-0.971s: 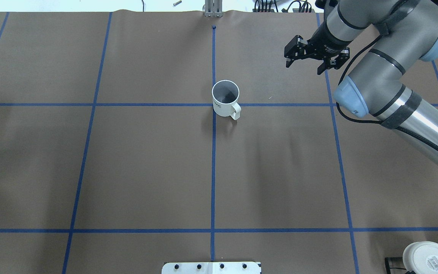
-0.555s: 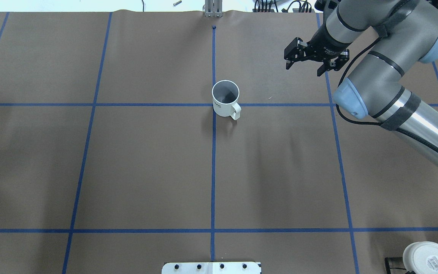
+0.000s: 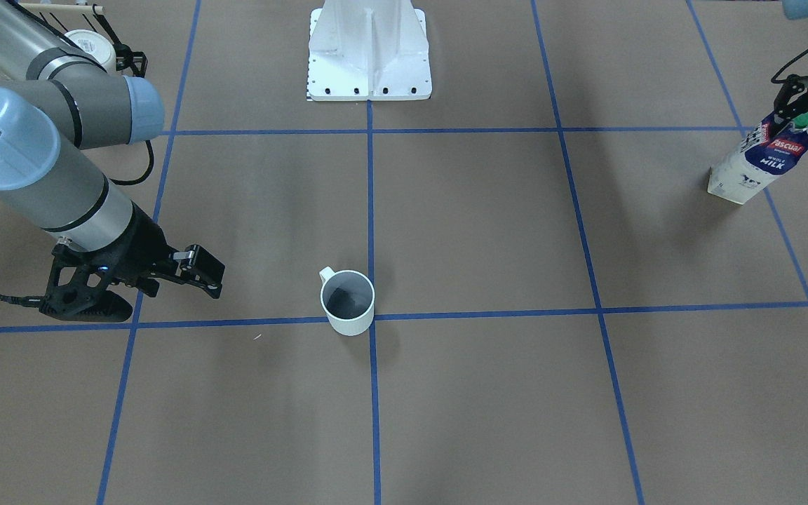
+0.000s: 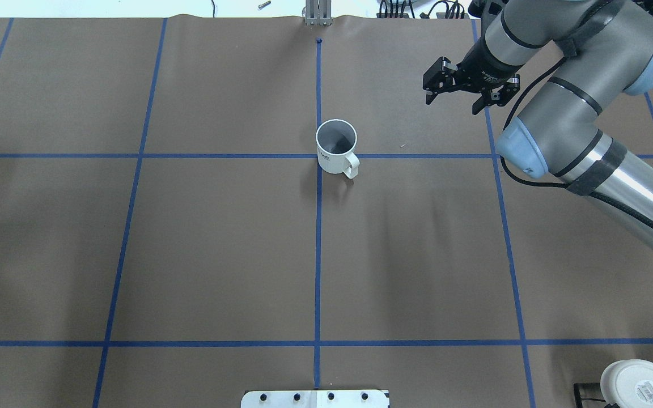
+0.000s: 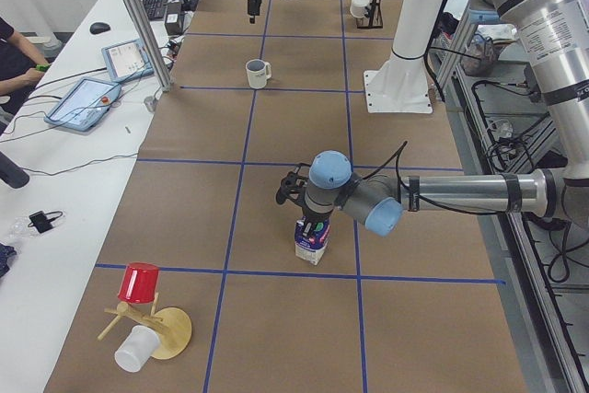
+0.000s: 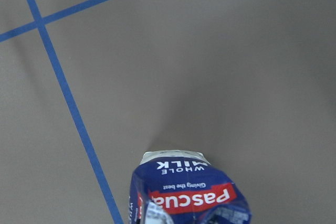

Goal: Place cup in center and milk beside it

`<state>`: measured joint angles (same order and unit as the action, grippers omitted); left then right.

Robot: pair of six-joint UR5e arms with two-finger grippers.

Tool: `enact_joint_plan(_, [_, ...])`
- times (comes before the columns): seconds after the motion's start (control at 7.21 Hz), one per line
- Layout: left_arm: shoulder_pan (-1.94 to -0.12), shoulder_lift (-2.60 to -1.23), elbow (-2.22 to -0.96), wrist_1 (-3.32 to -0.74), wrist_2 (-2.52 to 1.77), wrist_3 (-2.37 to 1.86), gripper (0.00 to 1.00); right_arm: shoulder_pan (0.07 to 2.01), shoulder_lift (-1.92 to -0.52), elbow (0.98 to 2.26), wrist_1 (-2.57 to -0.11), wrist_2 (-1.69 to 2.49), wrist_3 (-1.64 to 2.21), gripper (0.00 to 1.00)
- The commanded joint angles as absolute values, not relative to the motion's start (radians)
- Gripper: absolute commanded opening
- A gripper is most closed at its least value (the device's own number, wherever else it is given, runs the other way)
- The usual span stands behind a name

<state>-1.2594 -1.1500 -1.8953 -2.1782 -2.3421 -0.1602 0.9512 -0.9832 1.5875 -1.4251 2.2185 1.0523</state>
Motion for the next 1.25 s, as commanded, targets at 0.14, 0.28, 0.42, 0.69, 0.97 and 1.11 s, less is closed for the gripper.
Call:
enact_joint_plan(0.14, [-1.288,-1.243,-2.012,-1.950,-2.379,-0.170,0.00,0.951,-0.985,1.591,-1.424,2.220,1.052,1.00])
enact_joint_plan(0.28, [-1.304,-1.372,-2.063,-1.710,-2.375,-0.176,0.00,0.951,-0.995,1.595,-1.422,2.221,1.052,1.00])
enact_joint_plan(0.42, [-1.305,-1.554,-2.068,-1.495,-2.369,-0.192,0.00,0.951,-0.997,1.597,-1.422,2.221,1.052,1.00])
enact_joint_plan(0.69, [-1.213,-1.980,-2.036,-1.070,-2.288,-0.332,0.00,0.950,-0.996,1.597,-1.422,2.218,1.054,1.00])
enact_joint_plan(0.97, [-1.052,-2.191,-1.927,-1.050,-2.240,-0.611,0.00,0.951,-0.999,1.609,-1.420,2.220,1.054,1.00])
enact_joint_plan(1.11, [-1.005,-2.235,-1.834,-1.184,-2.240,-0.750,0.00,0.951,-1.012,1.621,-1.420,2.220,1.054,1.00])
